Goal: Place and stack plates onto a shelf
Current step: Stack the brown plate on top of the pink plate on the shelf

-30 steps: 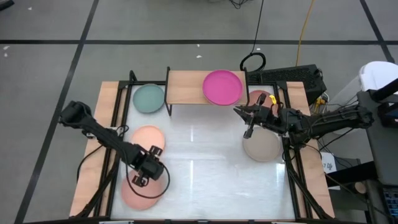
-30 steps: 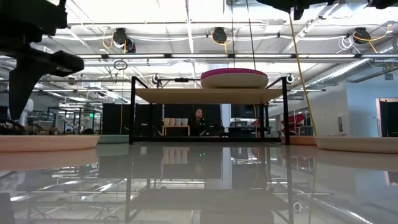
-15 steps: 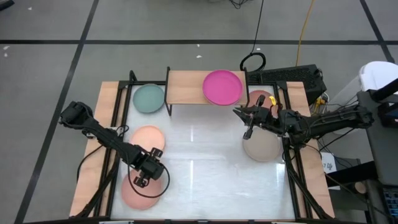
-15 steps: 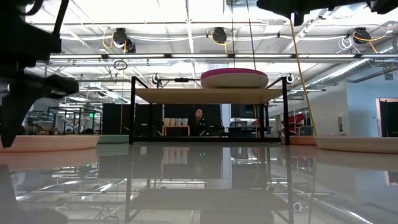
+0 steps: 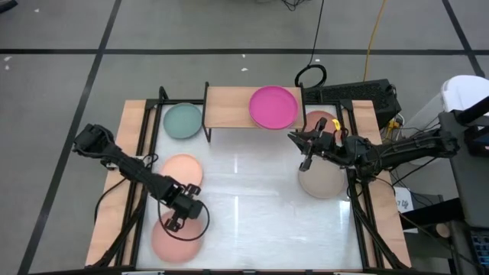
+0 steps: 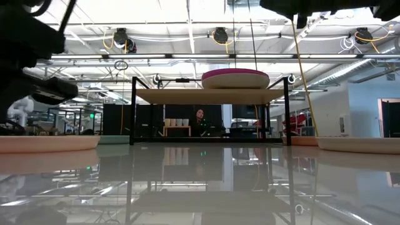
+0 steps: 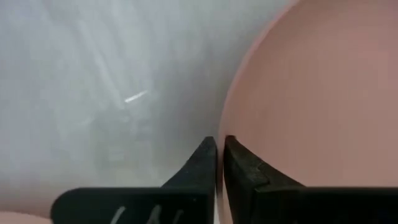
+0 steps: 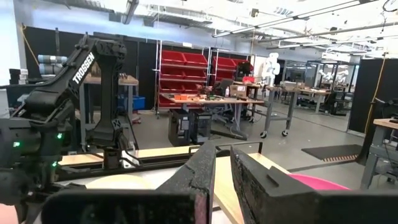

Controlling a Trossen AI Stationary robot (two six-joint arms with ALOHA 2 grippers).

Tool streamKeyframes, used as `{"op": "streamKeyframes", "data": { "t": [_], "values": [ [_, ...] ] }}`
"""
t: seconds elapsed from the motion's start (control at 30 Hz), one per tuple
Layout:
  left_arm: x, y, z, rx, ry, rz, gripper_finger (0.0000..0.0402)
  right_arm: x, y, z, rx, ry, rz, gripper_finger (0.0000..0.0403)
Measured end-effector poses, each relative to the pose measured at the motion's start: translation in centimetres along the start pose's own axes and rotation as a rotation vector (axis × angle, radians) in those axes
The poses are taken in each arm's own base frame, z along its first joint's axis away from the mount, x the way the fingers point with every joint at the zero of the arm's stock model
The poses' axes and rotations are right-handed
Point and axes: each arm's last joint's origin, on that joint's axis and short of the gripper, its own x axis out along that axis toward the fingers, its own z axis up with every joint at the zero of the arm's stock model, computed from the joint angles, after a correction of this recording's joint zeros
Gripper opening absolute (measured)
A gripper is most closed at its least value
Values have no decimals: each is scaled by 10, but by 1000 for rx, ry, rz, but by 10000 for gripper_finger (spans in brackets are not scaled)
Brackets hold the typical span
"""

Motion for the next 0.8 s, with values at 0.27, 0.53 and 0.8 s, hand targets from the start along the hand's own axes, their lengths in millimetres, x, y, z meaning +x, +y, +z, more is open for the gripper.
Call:
{"op": "streamKeyframes", "data": {
  "t": [0.27, 0.53, 0.8],
  "values": [
    [-69, -5, 42, 35, -136, 142, 10, 0, 0, 4, 19, -36, -2, 34],
    [-160, 7, 63, 123, -281, 418, 10, -1, 0, 8, 33, -82, 47, 34],
    [-218, 60, 75, 84, -402, 659, 10, -6, 1, 20, 60, -188, 190, 34]
  ]
}}
